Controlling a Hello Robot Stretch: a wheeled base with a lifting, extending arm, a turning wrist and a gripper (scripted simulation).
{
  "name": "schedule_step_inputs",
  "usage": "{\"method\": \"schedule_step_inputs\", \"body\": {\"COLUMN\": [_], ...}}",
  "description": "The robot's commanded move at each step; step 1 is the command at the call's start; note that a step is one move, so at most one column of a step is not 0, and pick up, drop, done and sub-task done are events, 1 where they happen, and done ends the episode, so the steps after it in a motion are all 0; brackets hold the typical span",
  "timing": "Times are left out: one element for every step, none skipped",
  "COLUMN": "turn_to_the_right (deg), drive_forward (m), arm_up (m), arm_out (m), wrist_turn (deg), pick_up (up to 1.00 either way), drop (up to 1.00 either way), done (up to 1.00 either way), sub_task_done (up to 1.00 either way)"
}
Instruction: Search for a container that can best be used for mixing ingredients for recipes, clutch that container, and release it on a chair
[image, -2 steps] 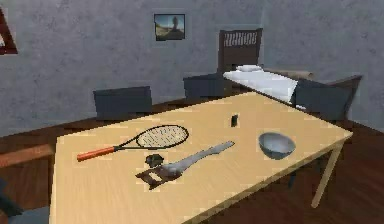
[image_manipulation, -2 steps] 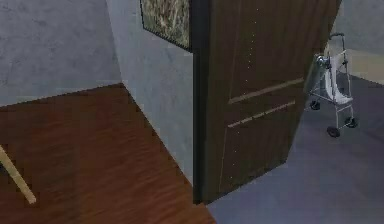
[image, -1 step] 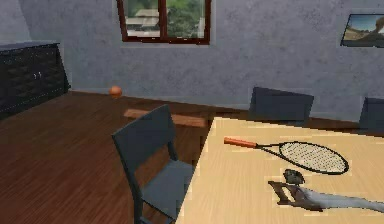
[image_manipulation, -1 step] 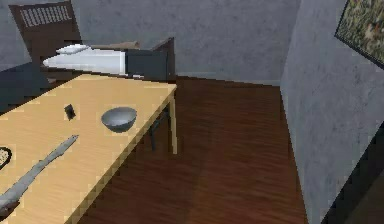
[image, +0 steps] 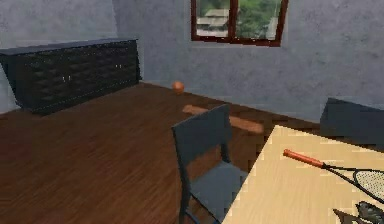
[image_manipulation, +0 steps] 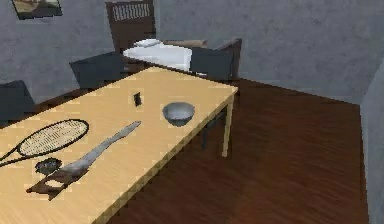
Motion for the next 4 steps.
{"method": "schedule_step_inputs", "body": {"turn_to_the_right": [45.0,45.0,33.0,0.0], "drive_forward": [0.0,0.0,0.0,0.55], "arm_up": [0.0,0.0,0.0,0.0], "arm_out": [0.0,0.0,0.0,0.0], "wrist_turn": [0.0,0.0,0.0,0.0], "pick_up": [0.0,0.0,0.0,0.0], "drop": [0.0,0.0,0.0,0.0], "done": [0.0,0.0,0.0,0.0], "sub_task_done": [0.0,0.0,0.0,0.0]}}
